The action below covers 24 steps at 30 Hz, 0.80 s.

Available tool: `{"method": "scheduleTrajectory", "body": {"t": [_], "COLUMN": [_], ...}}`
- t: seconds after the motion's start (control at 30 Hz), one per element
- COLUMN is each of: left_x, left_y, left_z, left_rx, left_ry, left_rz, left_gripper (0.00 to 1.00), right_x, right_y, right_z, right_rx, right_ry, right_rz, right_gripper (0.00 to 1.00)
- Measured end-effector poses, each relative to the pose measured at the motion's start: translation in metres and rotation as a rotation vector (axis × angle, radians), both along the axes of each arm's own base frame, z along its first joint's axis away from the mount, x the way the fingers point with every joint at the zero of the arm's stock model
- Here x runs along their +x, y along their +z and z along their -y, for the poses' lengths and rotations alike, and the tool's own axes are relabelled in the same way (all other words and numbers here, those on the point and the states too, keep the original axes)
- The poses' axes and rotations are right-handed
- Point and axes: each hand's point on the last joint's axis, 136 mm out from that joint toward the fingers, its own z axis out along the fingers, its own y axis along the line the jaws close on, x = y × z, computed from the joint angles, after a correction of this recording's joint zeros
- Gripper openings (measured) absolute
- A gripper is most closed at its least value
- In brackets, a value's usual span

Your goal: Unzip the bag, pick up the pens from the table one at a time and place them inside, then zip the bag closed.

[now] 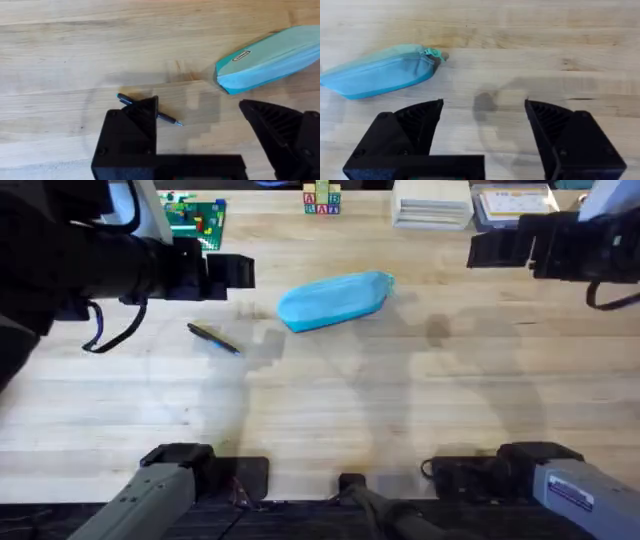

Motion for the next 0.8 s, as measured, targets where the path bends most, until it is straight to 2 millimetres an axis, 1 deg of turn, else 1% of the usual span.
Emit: {"method": "scheduleTrajectory", "body": {"t": [0.2,0.23,0.63,0.7,0.8], "left_x": [0.0,0.0,-0.007,-0.008,-0.009], "left_y": [0.0,0.001,0.009,0.012,0.019], "left_z": [0.0,0.005,0.044,0.048,0.049], "left_rx": [0.012,0.045,0.079,0.067,0.046], "left_ry": [-0.014,-0.106,-0.53,-0.586,-0.646], "left_rz": [0.002,0.014,0.12,0.149,0.198], "left_gripper": [0.994,0.994,0.993,0.992,0.991], "right_x": [0.0,0.0,0.0,0.0,0.0], "right_y": [0.0,0.0,0.0,0.0,0.0], "right_z": [0.0,0.0,0.0,0.0,0.0], "right_rx": [0.0,0.0,0.0,0.0,0.0], "right_ry": [0.0,0.0,0.0,0.0,0.0], "right_rz": [0.0,0.0,0.0,0.0,0.0], "right_gripper": [0.997,0.998,0.998,0.998,0.997]}}
